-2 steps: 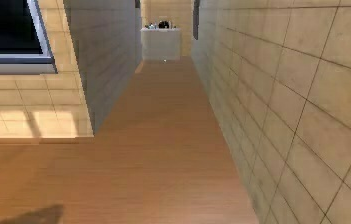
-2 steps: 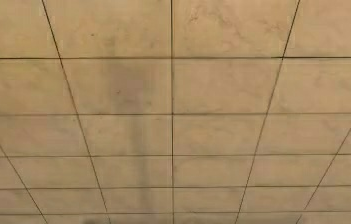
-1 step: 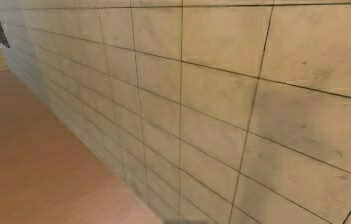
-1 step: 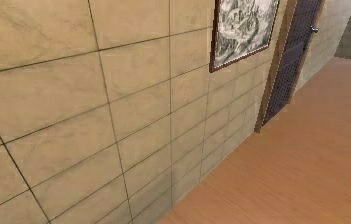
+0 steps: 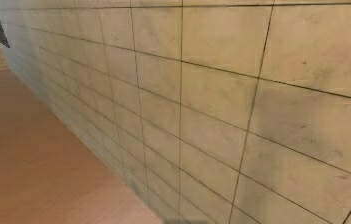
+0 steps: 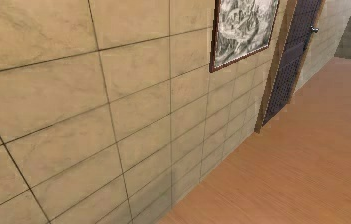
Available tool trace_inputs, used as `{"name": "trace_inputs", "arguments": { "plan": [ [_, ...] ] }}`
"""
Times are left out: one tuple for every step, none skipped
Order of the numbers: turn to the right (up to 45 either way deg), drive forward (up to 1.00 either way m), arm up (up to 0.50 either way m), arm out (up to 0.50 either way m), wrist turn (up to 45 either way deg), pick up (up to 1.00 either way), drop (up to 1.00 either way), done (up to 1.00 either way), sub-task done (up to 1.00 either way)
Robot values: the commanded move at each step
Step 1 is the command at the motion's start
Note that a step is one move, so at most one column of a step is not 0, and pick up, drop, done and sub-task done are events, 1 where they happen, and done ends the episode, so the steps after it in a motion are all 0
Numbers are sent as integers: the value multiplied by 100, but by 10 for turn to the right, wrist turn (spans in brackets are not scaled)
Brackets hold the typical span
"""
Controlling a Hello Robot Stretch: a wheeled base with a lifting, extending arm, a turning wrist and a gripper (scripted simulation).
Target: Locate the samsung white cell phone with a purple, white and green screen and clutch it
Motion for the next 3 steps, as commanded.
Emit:
{"name": "trace_inputs", "arguments": {
  "plan": [
    [-450,0,0,0,0,0,0,0,0],
    [0,10,0,0,0,0,0,0,0],
    [450,0,0,0,0,0,0,0,0]
  ]
}}
